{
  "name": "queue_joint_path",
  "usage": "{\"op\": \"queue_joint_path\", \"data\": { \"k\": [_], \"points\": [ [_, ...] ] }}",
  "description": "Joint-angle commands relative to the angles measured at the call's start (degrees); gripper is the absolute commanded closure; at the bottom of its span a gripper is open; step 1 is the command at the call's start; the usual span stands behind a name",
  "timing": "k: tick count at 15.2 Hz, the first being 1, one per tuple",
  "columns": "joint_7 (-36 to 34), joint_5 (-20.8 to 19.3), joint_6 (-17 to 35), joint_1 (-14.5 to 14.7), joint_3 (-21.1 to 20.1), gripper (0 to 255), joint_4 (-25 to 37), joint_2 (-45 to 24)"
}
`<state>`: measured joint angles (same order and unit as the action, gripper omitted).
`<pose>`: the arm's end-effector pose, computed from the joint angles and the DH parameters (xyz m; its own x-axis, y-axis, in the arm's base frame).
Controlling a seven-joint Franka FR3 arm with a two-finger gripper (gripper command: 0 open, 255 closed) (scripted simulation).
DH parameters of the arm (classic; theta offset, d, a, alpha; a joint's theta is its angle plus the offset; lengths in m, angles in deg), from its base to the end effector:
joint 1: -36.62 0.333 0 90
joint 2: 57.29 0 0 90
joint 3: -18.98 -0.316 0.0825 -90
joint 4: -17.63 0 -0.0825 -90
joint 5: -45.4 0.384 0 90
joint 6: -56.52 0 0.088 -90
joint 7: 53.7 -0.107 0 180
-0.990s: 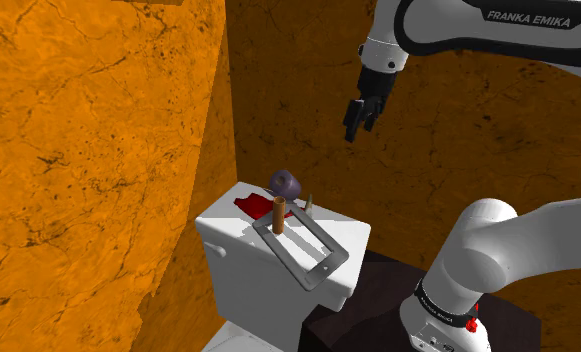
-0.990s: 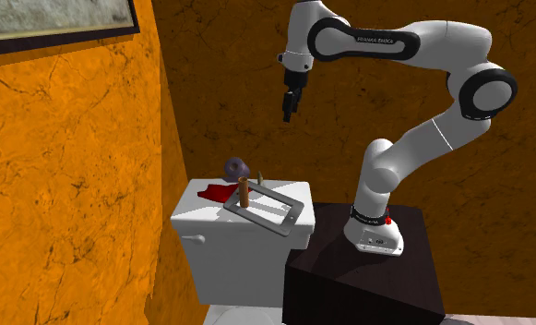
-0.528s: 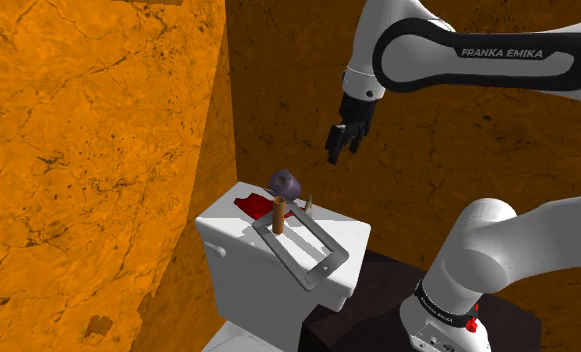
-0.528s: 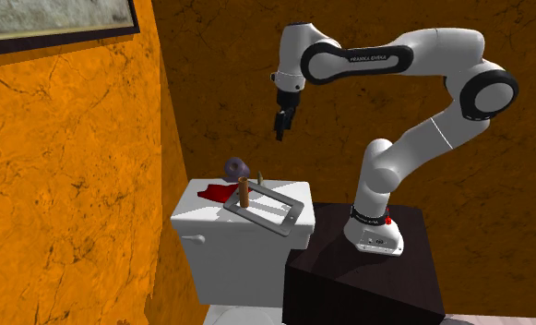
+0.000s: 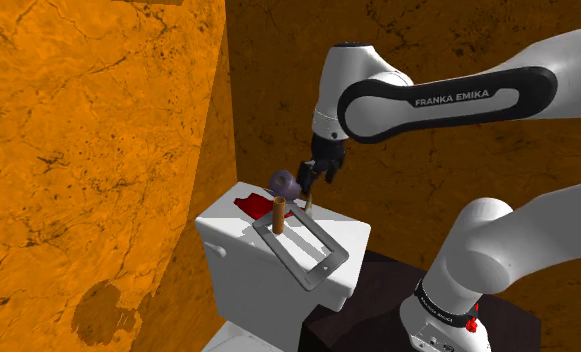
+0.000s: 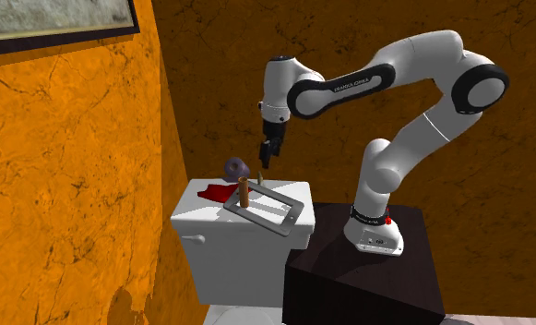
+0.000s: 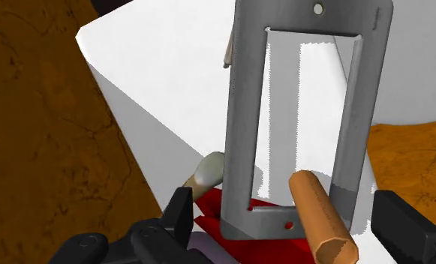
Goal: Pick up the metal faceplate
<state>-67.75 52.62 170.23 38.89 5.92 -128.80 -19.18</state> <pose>0.3451 0.1073 0.4852 0.9941 -0.0649 0.0871 -0.0652 -0.9979 -0.0004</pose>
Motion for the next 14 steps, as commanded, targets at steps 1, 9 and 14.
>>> {"op": "queue_joint_path", "data": {
  "k": [1, 9, 14],
  "points": [
    [-2.1, 1.0, 3.9, 0.3, -1.9, 0, -1.3, -2.5],
    [-11.7, 2.1, 18.9, 0.5, -10.0, 0, -2.0, -16.8],
    [-16.9, 0.1, 25.6, -0.3, -13.4, 0, -1.0, -24.7]
  ]
}}
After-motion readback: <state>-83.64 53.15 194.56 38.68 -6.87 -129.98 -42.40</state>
